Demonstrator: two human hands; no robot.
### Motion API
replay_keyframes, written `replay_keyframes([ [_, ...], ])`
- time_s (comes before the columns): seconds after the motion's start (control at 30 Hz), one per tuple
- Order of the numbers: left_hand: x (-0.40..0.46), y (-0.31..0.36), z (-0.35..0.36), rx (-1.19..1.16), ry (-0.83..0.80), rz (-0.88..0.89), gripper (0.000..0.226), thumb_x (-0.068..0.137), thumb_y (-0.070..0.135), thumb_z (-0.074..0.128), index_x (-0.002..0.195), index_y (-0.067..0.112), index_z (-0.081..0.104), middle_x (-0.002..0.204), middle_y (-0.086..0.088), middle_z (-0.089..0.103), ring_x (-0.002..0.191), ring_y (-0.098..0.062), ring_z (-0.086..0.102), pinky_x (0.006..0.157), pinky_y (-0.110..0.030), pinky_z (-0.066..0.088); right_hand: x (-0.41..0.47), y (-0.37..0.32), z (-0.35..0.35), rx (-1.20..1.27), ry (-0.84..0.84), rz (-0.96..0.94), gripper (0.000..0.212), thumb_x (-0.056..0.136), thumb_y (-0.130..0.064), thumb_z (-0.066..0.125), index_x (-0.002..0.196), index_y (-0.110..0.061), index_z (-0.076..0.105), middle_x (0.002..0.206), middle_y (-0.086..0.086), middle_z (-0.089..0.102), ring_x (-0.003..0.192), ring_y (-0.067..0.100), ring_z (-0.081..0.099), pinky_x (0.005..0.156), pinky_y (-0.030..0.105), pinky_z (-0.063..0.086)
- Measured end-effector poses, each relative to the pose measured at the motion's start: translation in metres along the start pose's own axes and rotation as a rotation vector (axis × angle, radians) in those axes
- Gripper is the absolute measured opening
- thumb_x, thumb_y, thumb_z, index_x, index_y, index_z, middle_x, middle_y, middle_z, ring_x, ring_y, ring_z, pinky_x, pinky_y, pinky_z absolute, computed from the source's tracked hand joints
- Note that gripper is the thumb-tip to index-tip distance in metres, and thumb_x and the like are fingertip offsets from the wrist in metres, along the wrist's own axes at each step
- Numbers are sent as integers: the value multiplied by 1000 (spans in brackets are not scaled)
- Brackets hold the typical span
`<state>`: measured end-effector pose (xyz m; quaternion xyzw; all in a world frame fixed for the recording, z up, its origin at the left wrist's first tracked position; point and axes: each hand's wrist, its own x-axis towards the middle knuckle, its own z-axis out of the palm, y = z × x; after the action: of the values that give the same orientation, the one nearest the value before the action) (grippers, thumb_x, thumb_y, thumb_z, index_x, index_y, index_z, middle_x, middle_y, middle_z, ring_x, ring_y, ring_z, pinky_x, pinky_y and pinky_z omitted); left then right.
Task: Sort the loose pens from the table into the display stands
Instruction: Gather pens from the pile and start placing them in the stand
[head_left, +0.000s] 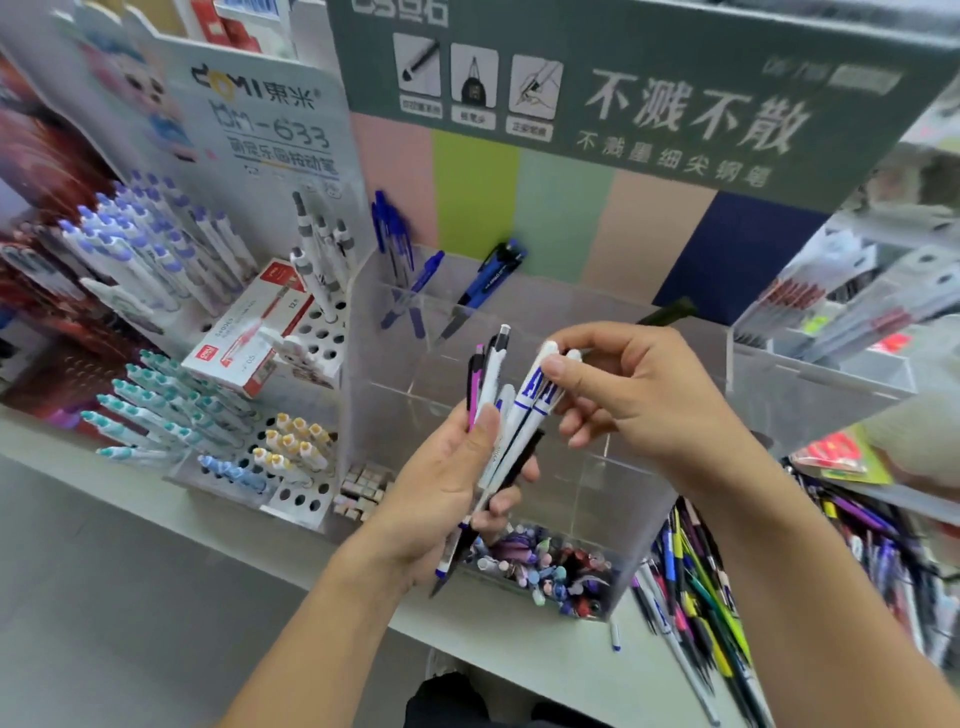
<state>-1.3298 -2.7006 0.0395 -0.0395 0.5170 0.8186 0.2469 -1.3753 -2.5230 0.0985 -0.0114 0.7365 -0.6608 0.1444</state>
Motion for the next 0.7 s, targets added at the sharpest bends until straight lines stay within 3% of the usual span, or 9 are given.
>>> replay_keyframes([
  [0.17, 0, -4, 4, -89, 83, -15, 25, 97, 33, 56, 118, 22, 63, 72, 1, 52, 52, -9, 40, 41, -17, 32, -5, -3, 3, -18, -5, -147, 17, 91, -6, 68, 107, -6, 74, 78, 18, 71, 56, 23, 64, 53, 30, 60],
  [0.3, -3, -3, 2, -44, 119, 20, 29, 93, 34, 59, 118, 21, 64, 73, 3, 52, 51, -9, 40, 39, -17, 32, -3, 4, 4, 59, -15, -100, 20, 91, -4, 66, 111, -3, 72, 78, 14, 73, 59, 21, 66, 56, 27, 60],
  [0.53, -6, -1, 3, -86, 41, -8, 34, 90, 29, 59, 122, 17, 61, 70, 0, 52, 46, -6, 34, 37, -15, 27, -3, 16, -3, 217, -60, -15, 25, 81, -16, 68, 104, -8, 74, 82, 15, 74, 64, 16, 68, 61, 21, 58],
  [0.7, 3, -11, 8, 63, 195, 77, 21, 97, 23, 59, 116, 15, 57, 75, -2, 49, 50, -9, 39, 37, -18, 30, -23, 13, -22, 156, 29, -116, 22, 83, -14, 65, 101, -3, 72, 84, 16, 74, 67, 18, 69, 64, 23, 59],
])
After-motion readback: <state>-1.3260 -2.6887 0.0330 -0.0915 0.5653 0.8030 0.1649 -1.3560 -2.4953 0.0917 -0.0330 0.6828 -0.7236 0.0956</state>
